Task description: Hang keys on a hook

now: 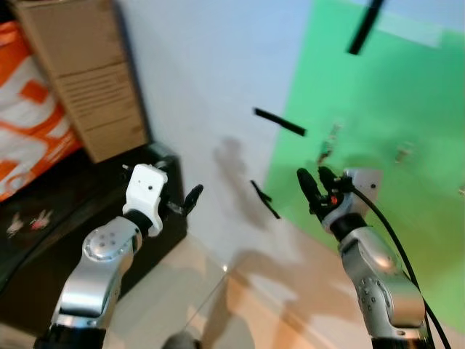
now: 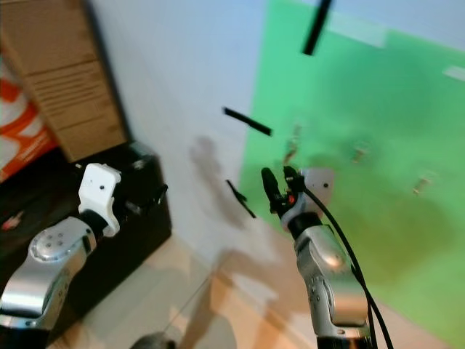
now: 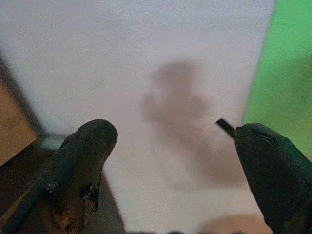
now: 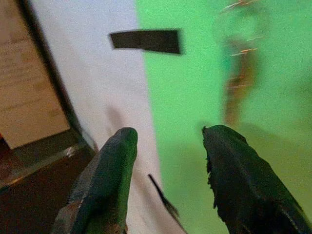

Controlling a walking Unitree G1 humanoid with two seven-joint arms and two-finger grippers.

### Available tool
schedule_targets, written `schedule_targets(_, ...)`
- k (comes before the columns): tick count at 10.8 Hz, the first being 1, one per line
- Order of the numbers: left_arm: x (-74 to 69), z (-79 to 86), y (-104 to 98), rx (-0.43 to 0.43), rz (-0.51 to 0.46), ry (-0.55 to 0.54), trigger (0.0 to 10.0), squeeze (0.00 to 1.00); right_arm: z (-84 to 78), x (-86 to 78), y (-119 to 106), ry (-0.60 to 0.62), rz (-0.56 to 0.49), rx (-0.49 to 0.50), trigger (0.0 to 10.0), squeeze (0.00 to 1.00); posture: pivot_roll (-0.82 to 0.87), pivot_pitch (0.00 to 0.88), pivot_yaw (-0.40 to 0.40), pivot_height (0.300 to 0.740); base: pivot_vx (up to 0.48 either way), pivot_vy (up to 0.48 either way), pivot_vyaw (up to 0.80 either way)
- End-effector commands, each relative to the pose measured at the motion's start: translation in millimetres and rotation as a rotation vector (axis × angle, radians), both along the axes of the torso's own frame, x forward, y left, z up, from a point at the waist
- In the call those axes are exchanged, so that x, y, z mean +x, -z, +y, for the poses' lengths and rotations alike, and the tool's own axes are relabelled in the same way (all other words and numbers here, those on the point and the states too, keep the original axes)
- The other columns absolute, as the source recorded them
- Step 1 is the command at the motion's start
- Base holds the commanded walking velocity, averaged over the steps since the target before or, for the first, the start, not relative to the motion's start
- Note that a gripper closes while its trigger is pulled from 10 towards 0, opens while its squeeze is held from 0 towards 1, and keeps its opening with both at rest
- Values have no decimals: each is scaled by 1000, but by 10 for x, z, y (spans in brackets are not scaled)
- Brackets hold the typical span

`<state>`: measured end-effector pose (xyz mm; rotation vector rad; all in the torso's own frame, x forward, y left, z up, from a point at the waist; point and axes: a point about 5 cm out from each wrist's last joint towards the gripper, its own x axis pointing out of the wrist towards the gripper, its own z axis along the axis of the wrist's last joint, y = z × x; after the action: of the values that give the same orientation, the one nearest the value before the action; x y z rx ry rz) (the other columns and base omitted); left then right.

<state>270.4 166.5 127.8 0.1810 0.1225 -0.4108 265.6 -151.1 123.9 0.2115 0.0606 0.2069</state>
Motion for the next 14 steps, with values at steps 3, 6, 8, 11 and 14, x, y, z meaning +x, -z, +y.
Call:
schedule_targets(3,31,19,-18,24,-31,-48,10000,0,-61,22,25,52,-5,-54,10000,1000,6,0,-46,740,0,0,800)
schedule_targets(6,67,52,-11,63,-51,-97,10000,0,-138,25,81,108,26,-133,10000,1000,3,0,-41,740,0,0,323)
schedule_targets(8,74,40,-11,50,-48,-99,10000,0,-148,27,99,145,51,-114,10000,1000,0,0,-40,740,142,0,0)
schedule_targets(11,71,27,6,48,-48,-104,10000,0,-142,38,102,159,38,-156,10000,1000,2,0,-42,740,349,0,0)
schedule_targets(14,65,21,16,45,-45,-106,10000,0,-131,39,97,142,33,-174,10000,1000,2,0,-45,740,372,0,0)
